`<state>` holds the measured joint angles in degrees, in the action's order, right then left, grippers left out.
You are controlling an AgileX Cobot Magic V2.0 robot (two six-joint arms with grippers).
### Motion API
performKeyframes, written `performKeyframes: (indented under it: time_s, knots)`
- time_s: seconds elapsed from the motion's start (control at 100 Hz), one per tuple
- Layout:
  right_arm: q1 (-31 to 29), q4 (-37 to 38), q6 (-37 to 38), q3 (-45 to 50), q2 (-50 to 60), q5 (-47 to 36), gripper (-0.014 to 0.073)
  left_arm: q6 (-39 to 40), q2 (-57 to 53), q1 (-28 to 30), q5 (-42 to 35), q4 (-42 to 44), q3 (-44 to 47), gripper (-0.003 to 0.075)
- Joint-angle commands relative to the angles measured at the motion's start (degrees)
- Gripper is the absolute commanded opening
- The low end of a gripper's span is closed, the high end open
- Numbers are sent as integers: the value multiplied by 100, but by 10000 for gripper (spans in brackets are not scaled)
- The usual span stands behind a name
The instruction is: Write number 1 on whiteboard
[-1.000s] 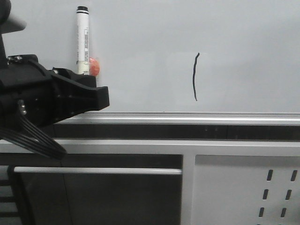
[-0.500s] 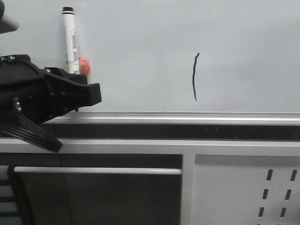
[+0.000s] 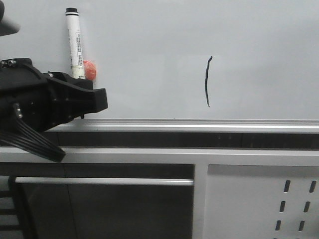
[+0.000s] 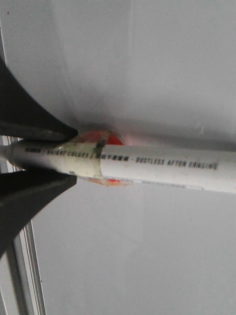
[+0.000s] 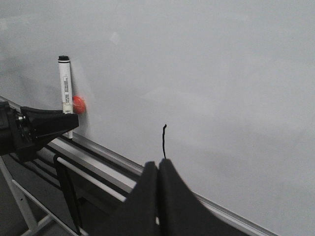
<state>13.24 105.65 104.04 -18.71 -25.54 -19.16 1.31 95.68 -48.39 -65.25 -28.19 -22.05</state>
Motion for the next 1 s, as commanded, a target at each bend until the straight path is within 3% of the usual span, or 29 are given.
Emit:
performKeyframes:
  time_s: [0.0, 0.08, 0.18, 0.4, 0.58, 0.87, 0.94, 0.99]
  knots:
    - [-38, 63, -54, -167, -6, 148, -79, 61, -136, 65, -1296, -93, -112, 138]
    - [-38, 63, -54, -167, -6, 148, -79, 61, -136, 65, -1296, -93, -112, 249]
    - [-38, 63, -54, -167, -6, 148, -79, 61, -136, 65, -1296, -103, -112, 331]
    - [-38, 63, -54, -167, -6, 148, -79, 61, -136, 65, -1296, 2, -112, 356]
    - [-38, 63, -54, -167, -6, 148, -79, 61, -136, 65, -1296, 356, -42, 433]
    - [-38, 63, -54, -167, -6, 148, -79, 61, -541, -82, -1296, 208, 398, 427]
    - [-38, 63, -54, -167, 3, 148, -79, 61, -802, -144, -1296, 208, 585, 393]
    - [-38, 63, -54, -167, 15, 148, -79, 61, -1013, -216, -1296, 208, 715, 326]
